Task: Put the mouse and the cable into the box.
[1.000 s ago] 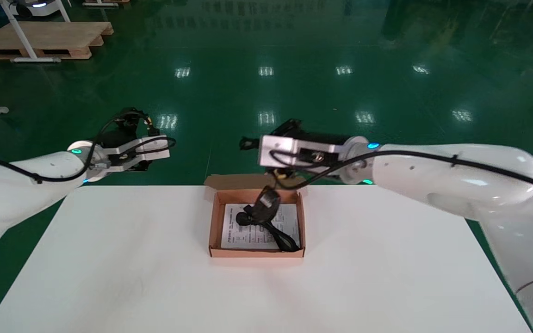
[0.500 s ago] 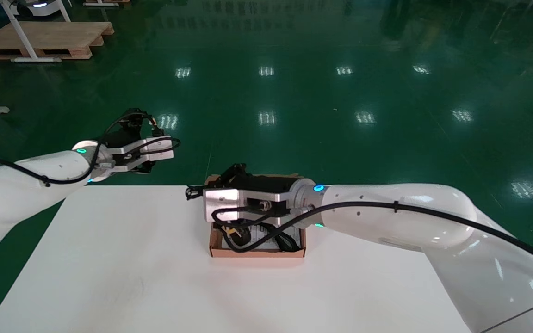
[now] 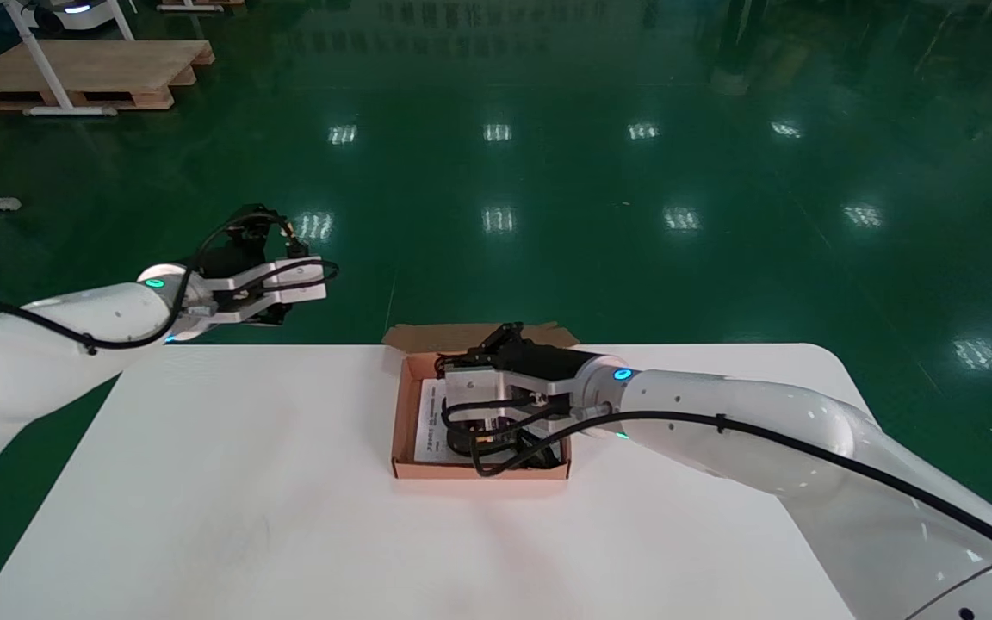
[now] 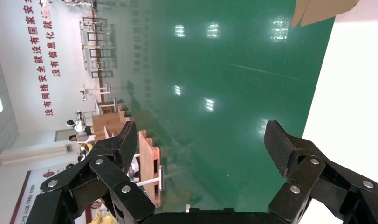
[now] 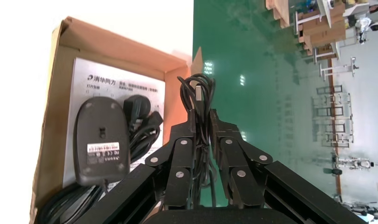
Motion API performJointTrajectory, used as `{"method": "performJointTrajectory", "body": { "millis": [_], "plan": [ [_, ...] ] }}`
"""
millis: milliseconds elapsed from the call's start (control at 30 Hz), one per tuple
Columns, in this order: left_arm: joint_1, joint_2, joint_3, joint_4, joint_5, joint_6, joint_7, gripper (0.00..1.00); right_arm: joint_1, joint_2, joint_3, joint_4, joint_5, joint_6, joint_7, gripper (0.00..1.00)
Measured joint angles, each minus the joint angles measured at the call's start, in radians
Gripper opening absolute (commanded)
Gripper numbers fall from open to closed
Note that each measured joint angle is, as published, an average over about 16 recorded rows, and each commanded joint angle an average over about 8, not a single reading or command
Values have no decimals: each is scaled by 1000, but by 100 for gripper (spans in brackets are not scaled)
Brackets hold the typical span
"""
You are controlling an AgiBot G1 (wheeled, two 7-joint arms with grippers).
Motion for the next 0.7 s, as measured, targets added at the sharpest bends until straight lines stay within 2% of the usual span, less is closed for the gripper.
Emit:
{"method": "performJointTrajectory", "body": {
  "millis": [333,700],
  "plan": [
    [9,-6,-13,-10,-19,18,0,100,-8,21,23,20,35,-35,8,100],
    [82,-78,-104,-117,-146,168,-53,100,-68,125,100,99,182,-162,83,100]
  ]
}}
